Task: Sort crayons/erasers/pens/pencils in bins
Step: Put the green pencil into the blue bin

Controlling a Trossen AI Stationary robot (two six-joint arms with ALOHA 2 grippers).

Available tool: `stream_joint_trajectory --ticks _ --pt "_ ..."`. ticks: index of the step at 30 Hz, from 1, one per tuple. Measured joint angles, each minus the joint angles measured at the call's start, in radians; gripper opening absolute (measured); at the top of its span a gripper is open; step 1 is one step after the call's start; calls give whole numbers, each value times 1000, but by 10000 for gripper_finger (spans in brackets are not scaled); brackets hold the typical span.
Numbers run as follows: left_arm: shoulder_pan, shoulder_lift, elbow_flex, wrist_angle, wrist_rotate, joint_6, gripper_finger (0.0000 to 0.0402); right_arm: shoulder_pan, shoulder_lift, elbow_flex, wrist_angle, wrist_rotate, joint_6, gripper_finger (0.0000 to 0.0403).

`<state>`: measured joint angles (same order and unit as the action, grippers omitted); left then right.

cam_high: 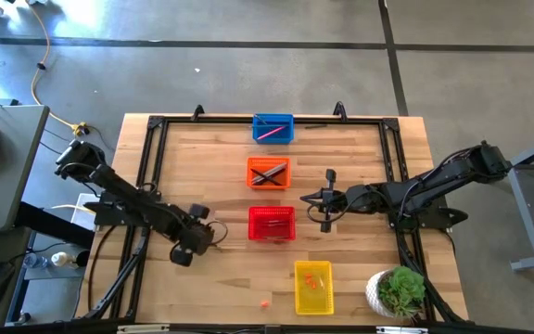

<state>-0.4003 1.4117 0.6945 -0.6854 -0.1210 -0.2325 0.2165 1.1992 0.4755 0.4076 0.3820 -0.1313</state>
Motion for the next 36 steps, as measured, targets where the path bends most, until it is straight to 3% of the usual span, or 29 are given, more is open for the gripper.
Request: stream_joint_trajectory --ticks 6,12,19,27,36 --pt "-25 5 0 56 -26 -4 102 0 0 0 0 0 0 0" --pt "2 62 0 65 -22 6 105 0 0 0 0 0 0 0" --pt "3 133 5 92 10 38 81 0 0 0 0 0 1 0" --pt "2 141 5 96 6 36 11 0 0 0 0 0 1 0" --pt "7 79 -5 133 -50 25 3 0 0 0 1 0 1 0"
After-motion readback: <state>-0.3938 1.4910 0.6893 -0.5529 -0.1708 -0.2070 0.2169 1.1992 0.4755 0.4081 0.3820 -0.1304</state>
